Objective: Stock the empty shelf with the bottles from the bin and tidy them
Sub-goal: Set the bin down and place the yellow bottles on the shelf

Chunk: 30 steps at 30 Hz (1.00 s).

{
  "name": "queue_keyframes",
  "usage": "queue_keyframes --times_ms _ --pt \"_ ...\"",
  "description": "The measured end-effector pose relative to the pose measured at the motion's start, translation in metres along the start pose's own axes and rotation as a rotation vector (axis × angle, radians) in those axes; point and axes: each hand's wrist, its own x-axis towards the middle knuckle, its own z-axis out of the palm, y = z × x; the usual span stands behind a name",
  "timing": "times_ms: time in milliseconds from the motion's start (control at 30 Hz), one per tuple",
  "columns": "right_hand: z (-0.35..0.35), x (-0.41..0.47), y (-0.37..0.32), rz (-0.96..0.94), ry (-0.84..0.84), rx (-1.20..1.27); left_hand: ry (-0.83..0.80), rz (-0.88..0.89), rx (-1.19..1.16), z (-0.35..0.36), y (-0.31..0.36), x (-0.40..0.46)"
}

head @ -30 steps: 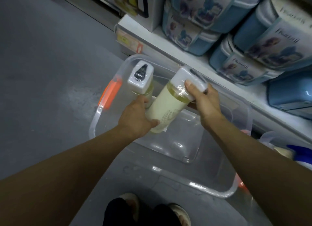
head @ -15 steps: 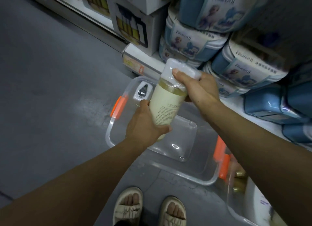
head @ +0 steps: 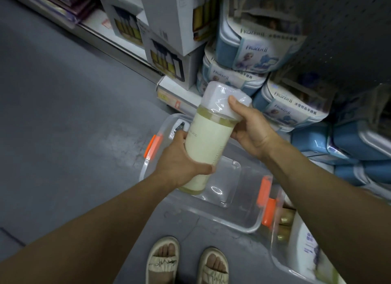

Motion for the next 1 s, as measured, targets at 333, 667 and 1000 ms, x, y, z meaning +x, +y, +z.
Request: queue_keyframes --times_ms 333,667,1000 --pt "0.020 -0.012 0.008 0.074 0.178 -0.246 0.274 0.075 0.632 -0.003 0.017 -0.014" --pt "-0.002 -0.010 0.015 0.070 0.064 -0.113 -0.079 -0.021 0.248 -0.013 0.001 -0.003" --pt "-0.021 0.001 0.070 0.037 0.136 -0.038 -0.048 -0.005 0.318 0.033 -0.034 0.007"
